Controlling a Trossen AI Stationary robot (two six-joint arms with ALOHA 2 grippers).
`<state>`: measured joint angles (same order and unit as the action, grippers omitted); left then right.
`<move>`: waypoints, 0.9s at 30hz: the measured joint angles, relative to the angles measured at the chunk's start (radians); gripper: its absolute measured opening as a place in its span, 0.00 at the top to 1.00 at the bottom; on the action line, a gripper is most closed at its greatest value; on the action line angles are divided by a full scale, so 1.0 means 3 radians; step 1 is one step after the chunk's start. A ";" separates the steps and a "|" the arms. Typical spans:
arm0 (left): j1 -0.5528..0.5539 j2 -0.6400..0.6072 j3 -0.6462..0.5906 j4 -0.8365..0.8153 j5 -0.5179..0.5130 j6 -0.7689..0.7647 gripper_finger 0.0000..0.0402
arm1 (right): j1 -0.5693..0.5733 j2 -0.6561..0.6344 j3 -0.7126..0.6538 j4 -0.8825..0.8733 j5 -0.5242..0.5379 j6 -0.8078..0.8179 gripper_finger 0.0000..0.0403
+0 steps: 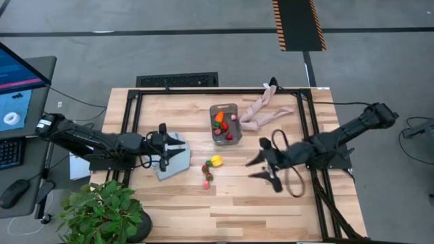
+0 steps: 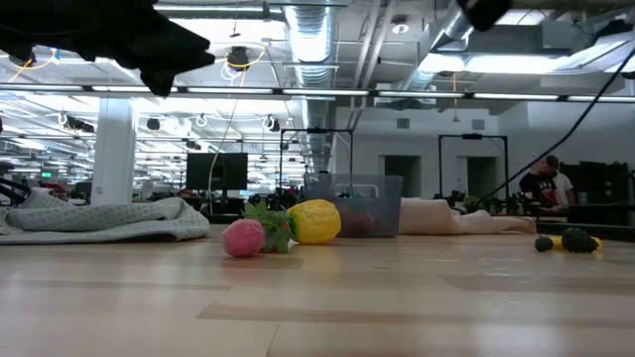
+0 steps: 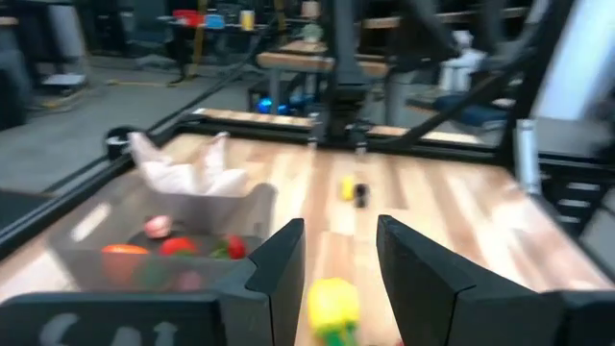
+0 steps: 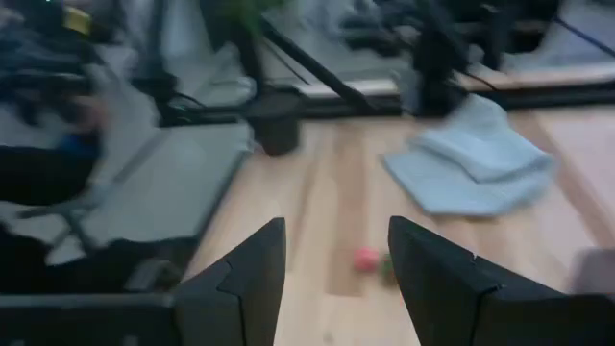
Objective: Pick and placing Produce into tupperware
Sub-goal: Put the red strawberry into the black bin
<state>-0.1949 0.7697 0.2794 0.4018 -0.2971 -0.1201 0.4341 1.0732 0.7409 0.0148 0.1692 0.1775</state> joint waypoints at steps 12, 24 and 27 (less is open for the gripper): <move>0.0116 0.0643 0.0000 0.0379 -0.0004 0.0011 0.64 | 0.0600 -0.0539 -0.0972 0.0972 0.0189 -0.0117 0.49; 0.0173 0.1260 0.0000 0.0995 -0.0087 -0.0172 0.59 | 0.0627 -0.0543 -0.1669 0.1709 0.0580 -0.0018 0.49; 0.0173 0.1308 0.0000 0.1090 0.0027 -0.0156 0.57 | 0.0648 -0.0543 -0.1846 0.1972 0.0577 -0.0047 0.49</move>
<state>-0.1429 1.1620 0.2794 0.7287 -0.2888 -0.1669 0.6285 0.9104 0.1870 0.6064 0.3422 0.1633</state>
